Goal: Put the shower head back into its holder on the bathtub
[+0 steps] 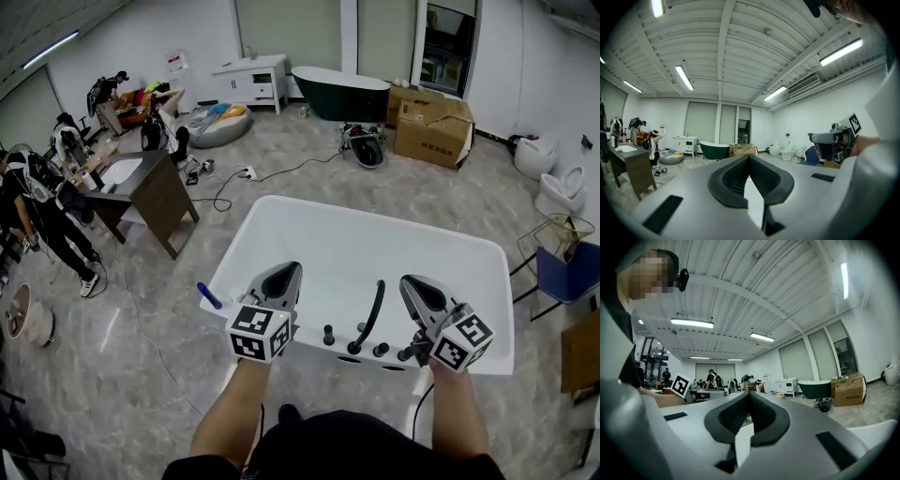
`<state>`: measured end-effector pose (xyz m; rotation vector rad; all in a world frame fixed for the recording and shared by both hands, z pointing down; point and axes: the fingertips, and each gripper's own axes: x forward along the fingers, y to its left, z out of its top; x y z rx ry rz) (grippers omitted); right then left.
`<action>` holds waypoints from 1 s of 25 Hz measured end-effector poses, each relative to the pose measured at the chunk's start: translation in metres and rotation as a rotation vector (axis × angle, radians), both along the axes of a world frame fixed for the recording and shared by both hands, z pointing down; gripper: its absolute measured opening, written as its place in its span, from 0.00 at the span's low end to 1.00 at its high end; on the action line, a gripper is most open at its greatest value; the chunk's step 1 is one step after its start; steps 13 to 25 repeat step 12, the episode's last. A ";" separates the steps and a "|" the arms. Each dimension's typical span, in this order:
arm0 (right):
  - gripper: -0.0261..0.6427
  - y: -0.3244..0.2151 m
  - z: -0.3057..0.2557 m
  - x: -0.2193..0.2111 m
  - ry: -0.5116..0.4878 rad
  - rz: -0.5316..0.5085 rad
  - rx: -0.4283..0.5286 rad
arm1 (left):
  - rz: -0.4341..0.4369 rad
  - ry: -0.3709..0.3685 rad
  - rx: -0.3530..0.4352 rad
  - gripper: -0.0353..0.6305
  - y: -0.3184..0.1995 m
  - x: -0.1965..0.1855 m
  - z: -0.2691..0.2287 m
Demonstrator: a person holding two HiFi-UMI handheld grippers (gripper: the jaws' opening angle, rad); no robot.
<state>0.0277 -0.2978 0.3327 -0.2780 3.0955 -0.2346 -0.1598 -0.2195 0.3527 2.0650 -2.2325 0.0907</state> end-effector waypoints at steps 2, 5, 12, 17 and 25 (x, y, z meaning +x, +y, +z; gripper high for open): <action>0.06 0.001 0.002 -0.001 -0.003 0.000 -0.010 | 0.005 0.007 -0.005 0.08 -0.001 -0.001 0.002; 0.06 0.000 0.006 0.002 -0.007 0.006 -0.029 | 0.003 0.014 -0.010 0.08 -0.003 -0.002 0.005; 0.06 -0.001 0.013 0.009 -0.010 0.003 -0.065 | 0.018 0.027 -0.014 0.08 -0.005 0.004 0.013; 0.06 -0.001 0.013 0.009 -0.010 0.003 -0.065 | 0.018 0.027 -0.014 0.08 -0.005 0.004 0.013; 0.06 -0.001 0.013 0.009 -0.010 0.003 -0.065 | 0.018 0.027 -0.014 0.08 -0.005 0.004 0.013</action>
